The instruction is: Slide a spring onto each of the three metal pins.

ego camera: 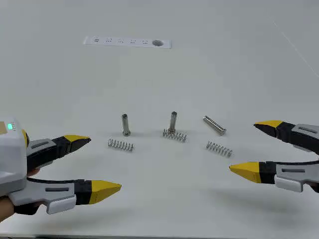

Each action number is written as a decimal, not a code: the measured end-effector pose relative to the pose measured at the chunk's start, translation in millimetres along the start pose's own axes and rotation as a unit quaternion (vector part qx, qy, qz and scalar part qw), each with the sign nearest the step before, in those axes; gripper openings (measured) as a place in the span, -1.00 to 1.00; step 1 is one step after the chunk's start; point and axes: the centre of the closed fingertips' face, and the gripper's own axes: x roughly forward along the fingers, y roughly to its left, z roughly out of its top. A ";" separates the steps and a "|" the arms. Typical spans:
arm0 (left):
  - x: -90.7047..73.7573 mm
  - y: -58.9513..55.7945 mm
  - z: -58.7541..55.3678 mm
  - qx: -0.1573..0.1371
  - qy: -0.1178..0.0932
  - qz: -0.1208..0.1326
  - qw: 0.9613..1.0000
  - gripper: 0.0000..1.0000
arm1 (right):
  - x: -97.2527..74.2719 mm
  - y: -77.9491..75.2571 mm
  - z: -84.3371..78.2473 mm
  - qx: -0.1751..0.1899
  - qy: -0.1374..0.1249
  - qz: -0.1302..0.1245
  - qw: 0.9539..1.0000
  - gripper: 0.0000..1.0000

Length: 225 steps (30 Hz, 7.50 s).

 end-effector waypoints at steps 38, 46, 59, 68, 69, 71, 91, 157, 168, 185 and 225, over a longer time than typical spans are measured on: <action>1.6 -3.2 -2.6 0.001 0.008 -0.002 1.000 0.51 | 11.0 -31.4 18.7 0.021 0.029 -0.028 0.999 -0.05; 0.2 -4.3 -4.7 0.000 0.010 0.000 1.000 0.51 | 28.8 -42.3 27.8 0.001 0.062 -0.028 0.998 -0.21; 0.9 -6.1 -5.1 0.001 0.013 -0.002 1.000 0.51 | 65.5 -53.4 28.1 -0.038 0.128 -0.024 0.991 -0.43; 2.0 -7.0 -6.7 0.002 0.016 -0.005 1.000 0.50 | 84.0 -62.7 22.3 -0.030 0.167 -0.030 0.985 -0.56; 2.0 -7.0 -6.6 0.002 0.016 -0.005 1.000 0.50 | 85.4 -62.9 22.5 -0.029 0.168 -0.029 0.985 -0.57; 1.9 -6.7 -6.6 0.002 0.016 -0.004 1.000 0.50 | 89.7 -62.8 21.1 -0.025 0.177 -0.028 0.984 -0.58; 2.6 -6.6 -6.9 0.002 0.016 -0.004 1.000 0.50 | 109.4 -64.9 -5.6 0.006 0.258 -0.024 0.966 -0.74; 1.9 -7.1 -2.8 0.001 0.007 -0.006 1.000 0.43 | 105.7 -58.3 -0.4 0.032 0.291 -0.031 0.956 -0.82; 2.1 -8.1 -1.8 0.005 0.008 -0.007 1.000 0.43 | 92.2 -56.9 10.9 0.038 0.255 -0.043 0.965 -0.82; 2.0 -8.4 -2.1 0.007 0.011 -0.008 1.000 0.43 | 83.5 -55.7 17.0 0.047 0.217 -0.049 0.974 -0.82; 1.1 -10.4 -3.7 0.007 0.015 -0.008 1.000 0.44 | 65.8 -48.9 9.8 0.047 0.211 -0.047 0.975 -0.81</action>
